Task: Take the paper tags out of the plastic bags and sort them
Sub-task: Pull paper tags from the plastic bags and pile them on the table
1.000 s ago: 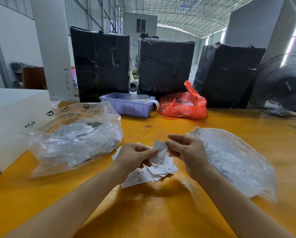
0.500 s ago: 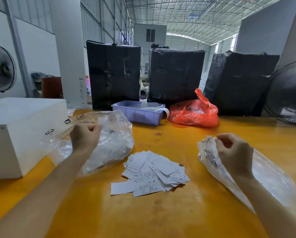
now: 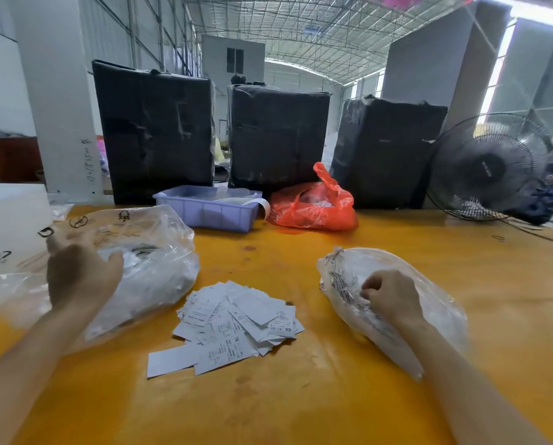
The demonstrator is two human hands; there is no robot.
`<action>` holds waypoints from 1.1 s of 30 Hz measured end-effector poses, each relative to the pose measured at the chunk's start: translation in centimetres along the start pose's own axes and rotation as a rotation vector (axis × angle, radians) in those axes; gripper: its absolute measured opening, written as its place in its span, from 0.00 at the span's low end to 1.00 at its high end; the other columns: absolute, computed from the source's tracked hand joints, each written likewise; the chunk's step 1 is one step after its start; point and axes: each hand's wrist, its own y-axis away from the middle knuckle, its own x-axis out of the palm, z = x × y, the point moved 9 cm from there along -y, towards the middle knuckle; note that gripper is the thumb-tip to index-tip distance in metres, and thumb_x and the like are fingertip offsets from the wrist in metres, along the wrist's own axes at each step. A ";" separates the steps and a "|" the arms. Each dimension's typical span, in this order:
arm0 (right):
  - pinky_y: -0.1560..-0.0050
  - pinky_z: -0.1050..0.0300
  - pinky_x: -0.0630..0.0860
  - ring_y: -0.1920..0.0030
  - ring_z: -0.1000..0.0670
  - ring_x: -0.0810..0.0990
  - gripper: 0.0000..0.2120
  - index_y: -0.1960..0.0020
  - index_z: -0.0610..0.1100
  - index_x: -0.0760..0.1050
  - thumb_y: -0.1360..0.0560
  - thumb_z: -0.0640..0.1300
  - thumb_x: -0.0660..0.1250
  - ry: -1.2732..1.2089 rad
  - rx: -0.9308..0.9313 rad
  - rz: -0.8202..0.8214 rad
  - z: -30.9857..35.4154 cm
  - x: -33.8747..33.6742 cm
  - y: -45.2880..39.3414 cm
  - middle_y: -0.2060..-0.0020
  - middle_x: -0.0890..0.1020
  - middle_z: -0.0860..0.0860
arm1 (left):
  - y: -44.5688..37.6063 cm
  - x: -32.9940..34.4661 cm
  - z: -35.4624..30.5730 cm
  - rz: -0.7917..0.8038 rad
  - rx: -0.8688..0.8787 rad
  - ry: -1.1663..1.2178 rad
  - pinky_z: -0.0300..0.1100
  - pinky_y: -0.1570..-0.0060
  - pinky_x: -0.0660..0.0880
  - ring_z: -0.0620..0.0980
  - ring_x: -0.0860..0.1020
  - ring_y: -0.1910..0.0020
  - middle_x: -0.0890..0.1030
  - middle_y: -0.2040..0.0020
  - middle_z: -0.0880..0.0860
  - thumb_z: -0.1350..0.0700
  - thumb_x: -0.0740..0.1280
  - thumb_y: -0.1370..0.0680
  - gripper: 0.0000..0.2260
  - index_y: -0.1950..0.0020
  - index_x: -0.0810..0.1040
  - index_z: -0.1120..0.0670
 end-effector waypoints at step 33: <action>0.65 0.64 0.76 0.69 0.56 0.78 0.07 0.56 0.42 0.78 0.28 0.30 0.69 -1.065 -0.326 0.103 14.0 0.0 6.8 0.69 0.81 0.50 | 15.9 7.5 -15.2 1.259 -0.319 1.171 0.37 0.65 0.79 0.55 0.84 0.59 0.84 0.54 0.63 0.55 0.72 0.33 0.17 0.49 0.79 0.65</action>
